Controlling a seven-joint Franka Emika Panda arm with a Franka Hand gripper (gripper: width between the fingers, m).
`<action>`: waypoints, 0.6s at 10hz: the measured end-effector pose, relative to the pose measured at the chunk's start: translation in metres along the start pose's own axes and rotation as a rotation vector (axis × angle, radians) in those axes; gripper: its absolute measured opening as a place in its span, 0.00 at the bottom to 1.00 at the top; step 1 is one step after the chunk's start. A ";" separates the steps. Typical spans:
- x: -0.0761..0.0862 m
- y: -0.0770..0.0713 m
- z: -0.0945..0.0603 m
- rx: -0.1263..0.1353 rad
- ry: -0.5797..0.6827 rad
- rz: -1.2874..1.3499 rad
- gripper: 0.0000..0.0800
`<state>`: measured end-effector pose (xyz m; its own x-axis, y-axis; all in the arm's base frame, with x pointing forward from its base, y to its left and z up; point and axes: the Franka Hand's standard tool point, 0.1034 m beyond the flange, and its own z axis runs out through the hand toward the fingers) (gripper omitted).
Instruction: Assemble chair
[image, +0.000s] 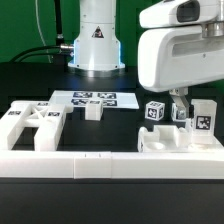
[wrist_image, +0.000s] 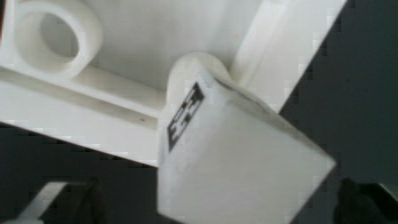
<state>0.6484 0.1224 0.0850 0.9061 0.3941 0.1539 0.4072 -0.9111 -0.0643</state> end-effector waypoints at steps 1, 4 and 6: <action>0.000 0.000 0.000 0.000 0.000 -0.038 0.81; 0.001 -0.006 0.003 -0.031 -0.012 -0.405 0.81; 0.001 -0.007 0.004 -0.035 -0.024 -0.583 0.81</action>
Offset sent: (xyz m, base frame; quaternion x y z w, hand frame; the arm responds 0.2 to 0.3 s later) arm -0.0022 0.0250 -0.0009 -0.0236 0.0185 -0.3681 0.9293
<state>0.6469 0.1293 0.0821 0.5359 0.8339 0.1316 0.8358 -0.5461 0.0571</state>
